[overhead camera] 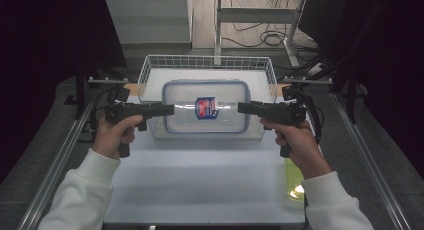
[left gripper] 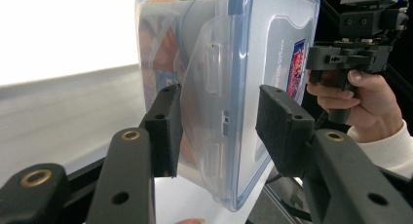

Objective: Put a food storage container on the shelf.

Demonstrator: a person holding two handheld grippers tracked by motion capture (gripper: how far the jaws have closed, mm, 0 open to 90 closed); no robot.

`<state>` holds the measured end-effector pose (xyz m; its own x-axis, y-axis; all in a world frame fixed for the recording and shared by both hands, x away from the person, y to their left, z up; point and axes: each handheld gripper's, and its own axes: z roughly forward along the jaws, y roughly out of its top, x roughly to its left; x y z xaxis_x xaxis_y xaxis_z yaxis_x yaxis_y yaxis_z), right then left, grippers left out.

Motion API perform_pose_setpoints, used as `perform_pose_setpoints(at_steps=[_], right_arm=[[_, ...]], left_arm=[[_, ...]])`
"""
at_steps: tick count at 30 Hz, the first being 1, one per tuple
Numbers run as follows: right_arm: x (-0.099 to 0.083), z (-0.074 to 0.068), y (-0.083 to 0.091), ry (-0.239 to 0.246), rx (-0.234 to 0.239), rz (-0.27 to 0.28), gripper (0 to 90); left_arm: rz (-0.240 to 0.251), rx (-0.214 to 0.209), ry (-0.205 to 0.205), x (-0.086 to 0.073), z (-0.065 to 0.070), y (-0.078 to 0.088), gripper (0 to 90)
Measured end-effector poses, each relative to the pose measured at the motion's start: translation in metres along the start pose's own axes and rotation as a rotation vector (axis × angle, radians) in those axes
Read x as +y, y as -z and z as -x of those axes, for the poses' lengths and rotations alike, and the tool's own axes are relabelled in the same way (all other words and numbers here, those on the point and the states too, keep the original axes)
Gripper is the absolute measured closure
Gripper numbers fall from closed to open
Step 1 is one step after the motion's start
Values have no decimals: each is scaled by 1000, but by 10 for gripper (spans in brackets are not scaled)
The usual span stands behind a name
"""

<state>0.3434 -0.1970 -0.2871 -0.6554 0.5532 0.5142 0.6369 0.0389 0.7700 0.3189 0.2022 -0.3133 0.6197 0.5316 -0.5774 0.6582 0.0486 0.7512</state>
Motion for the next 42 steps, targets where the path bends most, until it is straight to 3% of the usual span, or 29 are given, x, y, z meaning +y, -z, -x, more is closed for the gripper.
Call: perform_pose_setpoints(at_steps=[21, 26, 33, 42], right_arm=[[46, 35, -34, -54, -12, 17, 505], [53, 48, -43, -85, -11, 25, 504], [59, 63, -53, -134, -23, 20, 503], [66, 74, -59, -160, -39, 6, 501]], left_arm=[[-29, 15, 55, 54, -42, -20, 530], [-44, 24, 59, 66, -54, -27, 530], [-63, 21, 86, 77, -69, -38, 528], [-79, 18, 120, 82, -82, -48, 527]])
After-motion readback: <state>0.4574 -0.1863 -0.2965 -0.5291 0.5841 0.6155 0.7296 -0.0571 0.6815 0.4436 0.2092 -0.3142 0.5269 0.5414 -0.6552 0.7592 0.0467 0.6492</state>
